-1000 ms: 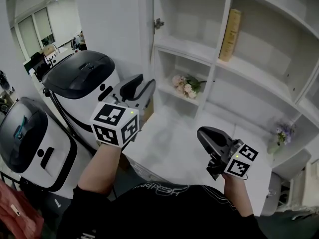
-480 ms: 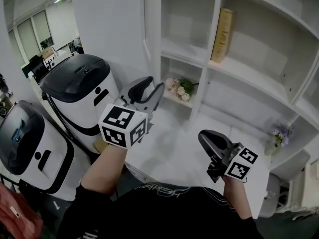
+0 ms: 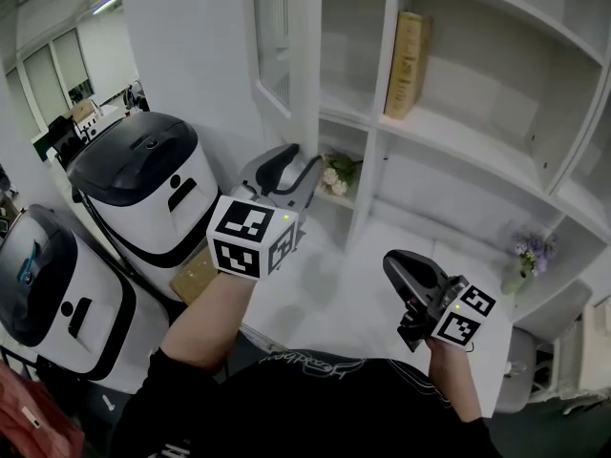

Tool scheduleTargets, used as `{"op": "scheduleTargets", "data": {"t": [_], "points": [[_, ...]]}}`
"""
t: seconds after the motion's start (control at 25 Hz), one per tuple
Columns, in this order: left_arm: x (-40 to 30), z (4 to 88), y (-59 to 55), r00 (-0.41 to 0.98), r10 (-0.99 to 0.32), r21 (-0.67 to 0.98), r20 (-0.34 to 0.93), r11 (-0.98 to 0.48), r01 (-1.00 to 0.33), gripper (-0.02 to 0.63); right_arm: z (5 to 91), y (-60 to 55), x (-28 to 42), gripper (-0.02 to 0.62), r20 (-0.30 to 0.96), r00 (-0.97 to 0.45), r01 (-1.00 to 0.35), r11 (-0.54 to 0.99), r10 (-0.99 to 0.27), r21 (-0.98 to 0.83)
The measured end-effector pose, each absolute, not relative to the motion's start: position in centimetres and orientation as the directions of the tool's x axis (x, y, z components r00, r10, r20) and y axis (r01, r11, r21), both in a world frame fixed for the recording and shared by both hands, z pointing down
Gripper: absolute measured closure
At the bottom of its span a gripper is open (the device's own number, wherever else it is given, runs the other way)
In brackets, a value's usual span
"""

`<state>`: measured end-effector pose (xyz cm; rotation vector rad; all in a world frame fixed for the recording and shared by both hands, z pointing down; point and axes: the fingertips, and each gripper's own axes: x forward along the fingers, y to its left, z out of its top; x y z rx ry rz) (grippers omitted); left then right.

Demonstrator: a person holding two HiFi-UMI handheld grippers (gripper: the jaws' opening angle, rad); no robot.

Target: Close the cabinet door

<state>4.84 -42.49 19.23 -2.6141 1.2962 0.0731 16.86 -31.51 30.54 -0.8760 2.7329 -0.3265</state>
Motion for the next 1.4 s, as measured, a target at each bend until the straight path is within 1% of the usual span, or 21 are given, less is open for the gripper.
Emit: {"op": "scheduleTargets", "data": {"t": [0.24, 0.68, 1.12, 1.28, 1.4], "points": [[6.7, 19.3, -43.6, 0.602, -0.783, -0.178, -0.155, -0.577, -0.797, 0.434, 30.7, -31.6, 18.9, 0.54, -0.177, -0.764, -0.561, 0.775, -0.62, -0.291], [10.6, 19.4, -46.2, 0.606, -0.784, -0.184, -0.138, -0.581, -0.793, 0.436, 30.7, -32.1, 22.0, 0.54, -0.186, -0.733, -0.59, 0.748, -0.654, -0.303], [13.9, 19.6, -49.0, 0.628, -0.773, -0.183, -0.083, -0.608, -0.772, 0.434, 31.6, -32.4, 24.9, 0.54, -0.17, -0.717, -0.61, 0.727, -0.676, -0.314], [14.9, 19.5, -50.0, 0.629, -0.773, -0.17, -0.078, -0.611, -0.773, 0.425, 31.8, -32.4, 26.3, 0.54, -0.169, -0.708, -0.619, 0.718, -0.686, -0.318], [15.9, 19.5, -50.6, 0.635, -0.77, -0.17, -0.067, -0.618, -0.767, 0.395, 31.8, -32.5, 27.3, 0.54, -0.173, -0.706, -0.618, 0.718, -0.686, -0.32]]}}
